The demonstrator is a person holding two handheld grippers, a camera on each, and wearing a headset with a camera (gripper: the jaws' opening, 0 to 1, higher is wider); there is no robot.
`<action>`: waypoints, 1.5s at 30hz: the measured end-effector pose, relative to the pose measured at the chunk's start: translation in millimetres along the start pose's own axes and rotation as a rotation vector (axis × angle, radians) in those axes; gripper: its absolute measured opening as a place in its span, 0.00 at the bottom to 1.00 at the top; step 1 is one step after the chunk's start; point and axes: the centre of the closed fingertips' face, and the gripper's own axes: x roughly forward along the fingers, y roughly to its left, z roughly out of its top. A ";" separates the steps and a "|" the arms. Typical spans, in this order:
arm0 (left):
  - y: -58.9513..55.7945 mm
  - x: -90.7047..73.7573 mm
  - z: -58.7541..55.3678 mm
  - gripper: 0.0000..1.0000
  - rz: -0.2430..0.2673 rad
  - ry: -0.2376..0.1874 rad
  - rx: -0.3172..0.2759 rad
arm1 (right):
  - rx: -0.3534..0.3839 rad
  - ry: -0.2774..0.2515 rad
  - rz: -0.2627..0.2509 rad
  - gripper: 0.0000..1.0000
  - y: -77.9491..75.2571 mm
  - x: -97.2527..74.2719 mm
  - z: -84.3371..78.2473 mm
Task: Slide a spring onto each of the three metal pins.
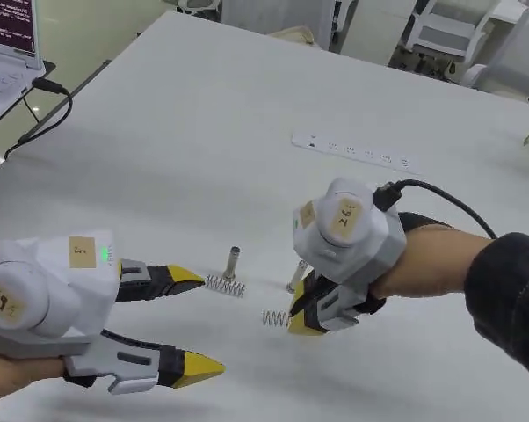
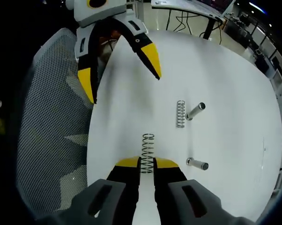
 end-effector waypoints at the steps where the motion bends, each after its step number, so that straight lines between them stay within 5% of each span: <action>1: 0.0 0.6 0.7 0.49 -0.003 -0.001 0.003 | -0.002 -0.005 0.003 0.08 1.4 -1.6 3.1; 12: -5.7 9.8 2.8 0.35 -0.045 -0.003 0.044 | -0.042 -0.019 0.021 0.08 12.7 -10.8 26.4; 37: -8.8 28.8 3.2 0.04 -0.076 0.024 0.129 | -0.056 0.006 0.048 0.08 19.5 -6.9 28.7; 45: -11.4 29.3 3.4 0.03 -0.086 0.027 0.133 | -0.063 0.001 0.050 0.08 21.9 -8.9 28.5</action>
